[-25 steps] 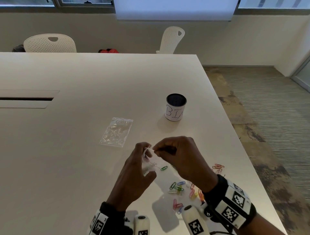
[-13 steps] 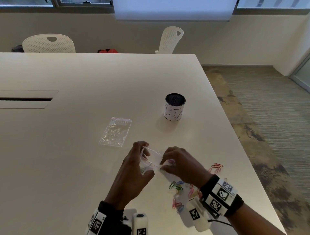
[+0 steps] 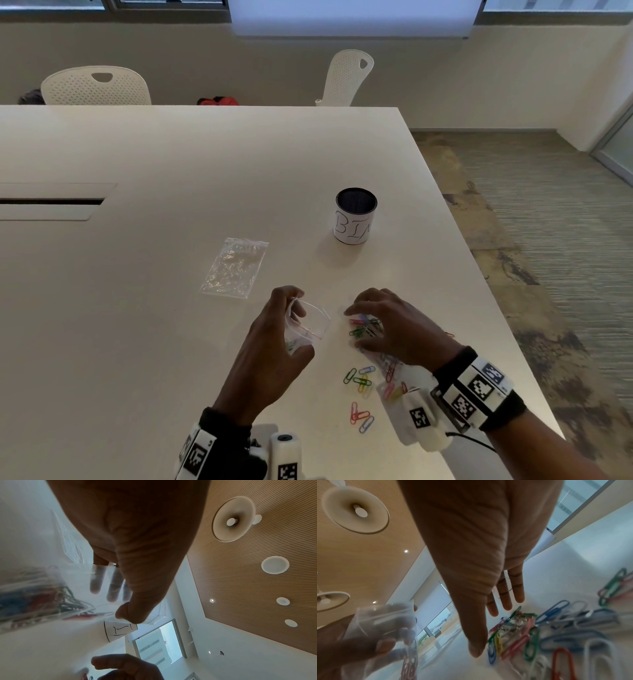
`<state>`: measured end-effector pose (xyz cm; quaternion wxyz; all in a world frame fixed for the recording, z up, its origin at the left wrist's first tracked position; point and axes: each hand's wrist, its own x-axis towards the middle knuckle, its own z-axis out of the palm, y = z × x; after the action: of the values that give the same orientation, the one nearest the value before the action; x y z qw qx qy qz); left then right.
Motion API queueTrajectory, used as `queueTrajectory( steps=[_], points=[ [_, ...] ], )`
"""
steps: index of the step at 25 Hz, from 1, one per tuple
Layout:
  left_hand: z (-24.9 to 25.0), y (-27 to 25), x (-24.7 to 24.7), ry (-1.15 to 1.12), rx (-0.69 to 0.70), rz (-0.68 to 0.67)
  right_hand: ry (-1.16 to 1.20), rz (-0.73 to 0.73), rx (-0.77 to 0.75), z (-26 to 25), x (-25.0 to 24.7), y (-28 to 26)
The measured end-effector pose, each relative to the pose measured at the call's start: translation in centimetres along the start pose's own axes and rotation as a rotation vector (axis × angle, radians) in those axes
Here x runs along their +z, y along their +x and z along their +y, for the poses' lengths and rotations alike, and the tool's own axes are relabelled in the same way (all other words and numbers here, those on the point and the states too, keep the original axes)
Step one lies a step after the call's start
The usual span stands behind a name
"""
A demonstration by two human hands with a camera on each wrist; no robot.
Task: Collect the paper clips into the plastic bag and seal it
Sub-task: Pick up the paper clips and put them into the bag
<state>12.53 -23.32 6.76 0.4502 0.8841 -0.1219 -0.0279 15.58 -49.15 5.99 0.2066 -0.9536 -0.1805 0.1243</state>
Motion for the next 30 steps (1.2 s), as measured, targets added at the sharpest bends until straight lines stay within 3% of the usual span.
queueTrajectory(
  steps=[7, 13, 21, 27, 30],
  points=[
    [0.0, 0.1, 0.1, 0.011, 0.005, -0.008, -0.102, 0.042, -0.057, -0.2, 0.8, -0.2],
    [0.0, 0.1, 0.0, 0.005, 0.004, -0.005, -0.209, -0.045, 0.004, -1.1, 0.8, -1.6],
    [0.0, 0.1, 0.1, 0.002, 0.0, -0.003, -0.16, 0.077, 0.011, -1.1, 1.5, -2.3],
    [-0.1, 0.0, 0.2, -0.003, 0.002, 0.003, 0.124, 0.205, 0.138, 0.7, 0.2, -1.6],
    [-0.2, 0.0, 0.2, 0.001, 0.008, 0.008, 0.573, 0.309, 0.222, 0.5, -0.7, -1.8]
  ],
)
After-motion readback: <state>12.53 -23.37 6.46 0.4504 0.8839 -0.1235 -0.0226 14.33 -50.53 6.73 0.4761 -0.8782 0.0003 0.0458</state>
